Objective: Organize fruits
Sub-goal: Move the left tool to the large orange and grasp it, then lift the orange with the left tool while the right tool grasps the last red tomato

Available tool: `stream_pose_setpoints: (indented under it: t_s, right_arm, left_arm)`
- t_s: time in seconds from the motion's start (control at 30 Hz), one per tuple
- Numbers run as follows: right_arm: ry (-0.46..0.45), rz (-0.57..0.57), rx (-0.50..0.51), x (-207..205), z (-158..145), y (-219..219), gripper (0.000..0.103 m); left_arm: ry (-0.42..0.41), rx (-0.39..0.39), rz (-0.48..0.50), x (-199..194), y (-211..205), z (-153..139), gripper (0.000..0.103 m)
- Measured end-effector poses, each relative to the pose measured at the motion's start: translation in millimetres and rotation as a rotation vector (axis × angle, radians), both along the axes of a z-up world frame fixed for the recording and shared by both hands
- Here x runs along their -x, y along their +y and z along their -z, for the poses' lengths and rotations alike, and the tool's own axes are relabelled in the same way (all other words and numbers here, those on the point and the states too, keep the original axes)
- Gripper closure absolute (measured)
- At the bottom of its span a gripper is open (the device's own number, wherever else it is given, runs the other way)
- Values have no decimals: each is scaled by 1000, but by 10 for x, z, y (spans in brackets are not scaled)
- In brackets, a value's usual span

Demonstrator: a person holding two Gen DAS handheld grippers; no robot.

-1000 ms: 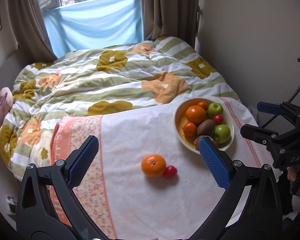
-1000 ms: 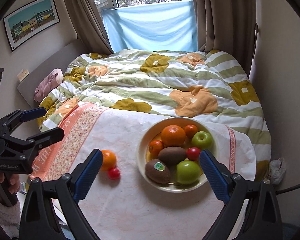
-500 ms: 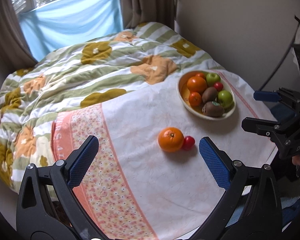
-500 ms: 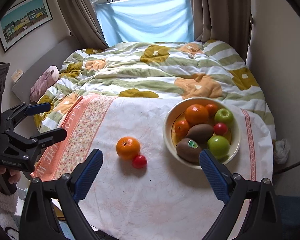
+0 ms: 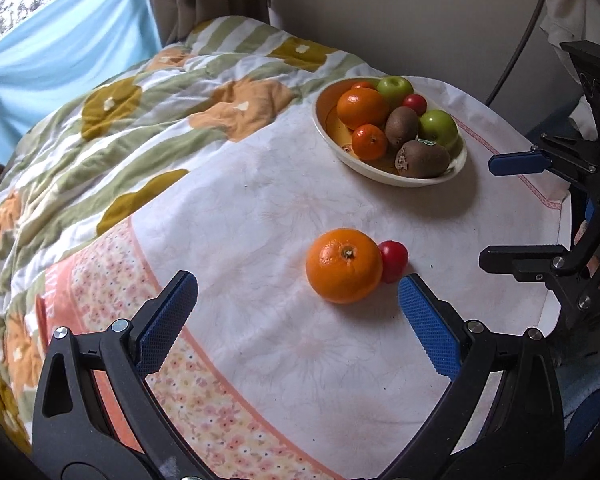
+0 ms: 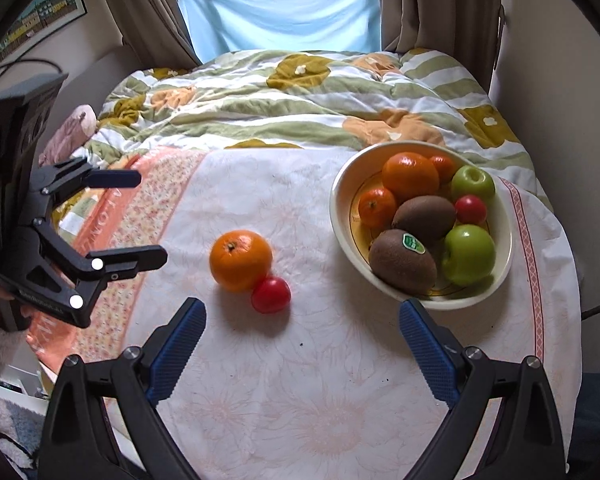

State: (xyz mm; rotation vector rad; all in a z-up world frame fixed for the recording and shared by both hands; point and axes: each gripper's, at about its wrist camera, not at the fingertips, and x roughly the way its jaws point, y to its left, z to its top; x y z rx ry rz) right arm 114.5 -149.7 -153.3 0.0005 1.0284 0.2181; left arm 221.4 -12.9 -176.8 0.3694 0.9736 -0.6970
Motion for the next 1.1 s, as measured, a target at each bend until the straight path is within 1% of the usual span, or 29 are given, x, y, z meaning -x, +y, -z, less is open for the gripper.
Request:
stream_pose_setpoints:
  t_s: [0.1, 0.17, 0.27, 0.33, 0.47, 0.5, 0.57, 0.6, 0.63, 0.7, 0.77, 0.87, 0.93, 1.1]
  right_arm:
    - [12, -16, 11, -4, 144, 15, 6]
    - [21, -42, 39, -4, 238, 59, 6]
    - [22, -93, 77, -3, 351, 124, 6]
    - [23, -119, 80, -3, 400, 151, 6]
    - [36, -155, 76, -28, 484, 192, 7]
    - [37, -158, 73, -38, 498, 202, 7]
    - [40, -164, 61, -57, 516, 213, 7]
    - [41, -165, 59, -61, 524, 225, 7]
    - [42, -166, 55, -70, 529, 230, 7]
    - [44, -171, 47, -83, 539, 240, 7]
    - [44, -175, 43, -93, 548, 256, 7]
    - [51, -180, 34, -124, 574, 272, 11]
    - [59, -184, 26, -149, 594, 281, 17]
    - [61, -202, 29, -198, 621, 342, 27]
  left_arm:
    - [18, 4, 69, -56, -115, 139, 0]
    - [48, 2, 113, -111, -209, 246, 0]
    - [66, -16, 157, -171, -333, 370, 0]
    - [79, -16, 179, -199, -380, 427, 0]
    - [102, -14, 191, -256, -419, 512, 1]
    - [108, -13, 192, -263, -426, 530, 4]
    - [132, -13, 197, -279, -438, 574, 16]
    - [141, -17, 200, -287, -438, 597, 18]
    - [148, -3, 204, -291, -434, 602, 19]
    - [156, 8, 208, -290, -423, 608, 24]
    - [188, 36, 224, -290, -405, 607, 38]
    - [179, 25, 228, -259, -416, 601, 38]
    - [173, 14, 226, -248, -425, 599, 38]
    - [175, -1, 198, -227, -350, 576, 39]
